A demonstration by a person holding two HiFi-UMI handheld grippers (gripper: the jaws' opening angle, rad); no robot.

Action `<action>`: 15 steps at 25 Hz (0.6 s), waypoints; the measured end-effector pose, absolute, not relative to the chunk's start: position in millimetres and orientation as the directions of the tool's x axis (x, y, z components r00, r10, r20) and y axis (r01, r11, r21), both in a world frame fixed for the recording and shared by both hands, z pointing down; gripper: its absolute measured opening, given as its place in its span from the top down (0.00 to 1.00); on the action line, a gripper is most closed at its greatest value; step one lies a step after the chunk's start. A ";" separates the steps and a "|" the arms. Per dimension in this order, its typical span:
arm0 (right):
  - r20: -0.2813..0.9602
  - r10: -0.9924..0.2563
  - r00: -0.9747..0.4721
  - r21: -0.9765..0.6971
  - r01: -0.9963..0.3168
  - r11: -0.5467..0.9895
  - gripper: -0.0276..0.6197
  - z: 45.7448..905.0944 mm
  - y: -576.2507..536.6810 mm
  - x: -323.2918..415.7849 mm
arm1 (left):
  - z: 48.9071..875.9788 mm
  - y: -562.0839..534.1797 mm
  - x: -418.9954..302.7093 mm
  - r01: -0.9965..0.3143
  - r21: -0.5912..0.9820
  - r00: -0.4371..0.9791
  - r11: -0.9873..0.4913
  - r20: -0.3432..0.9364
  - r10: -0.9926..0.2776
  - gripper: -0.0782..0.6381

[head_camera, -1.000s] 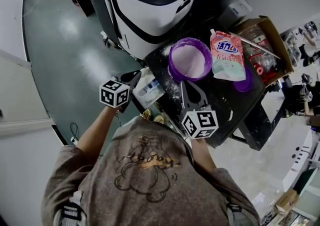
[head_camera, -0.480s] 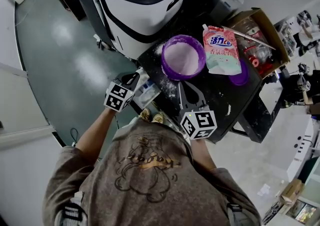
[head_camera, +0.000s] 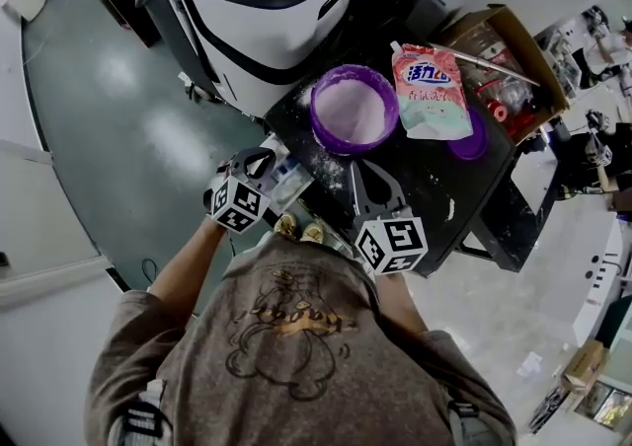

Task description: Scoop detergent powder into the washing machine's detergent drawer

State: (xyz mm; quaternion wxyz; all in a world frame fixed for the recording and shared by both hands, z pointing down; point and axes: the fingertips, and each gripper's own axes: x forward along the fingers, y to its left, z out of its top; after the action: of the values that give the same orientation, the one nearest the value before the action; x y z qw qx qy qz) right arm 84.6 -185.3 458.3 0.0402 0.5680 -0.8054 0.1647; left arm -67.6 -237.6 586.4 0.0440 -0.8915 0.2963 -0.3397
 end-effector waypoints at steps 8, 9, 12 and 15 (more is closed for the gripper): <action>0.258 -0.904 -0.341 -0.226 -0.931 0.287 0.95 462.3 -179.7 90.5 | 588.5 -229.8 -59.5 -0.369 -0.437 0.569 -0.821 0.592 -0.571 0.86; 0.258 -0.904 -0.341 -0.227 -0.931 0.286 0.95 462.2 -179.4 91.1 | 589.3 -228.3 -58.9 -0.351 -0.457 0.565 -0.818 0.593 -0.574 0.86; 0.256 -0.905 -0.340 -0.228 -0.931 0.286 0.95 461.1 -179.4 91.6 | 591.1 -224.2 -58.5 -0.303 -0.513 0.555 -0.803 0.591 -0.586 0.86; 0.255 -0.905 -0.340 -0.228 -0.931 0.286 0.95 461.6 -178.4 91.8 | 591.7 -219.4 -56.4 -0.253 -0.564 0.557 -0.786 0.580 -0.595 0.86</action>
State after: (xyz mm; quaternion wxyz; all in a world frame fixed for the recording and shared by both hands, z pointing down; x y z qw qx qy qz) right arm 91.8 -178.4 461.6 0.0380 0.5731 -0.8009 0.1693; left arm -56.4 -219.4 591.7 0.2138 -0.8560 0.2475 -0.4003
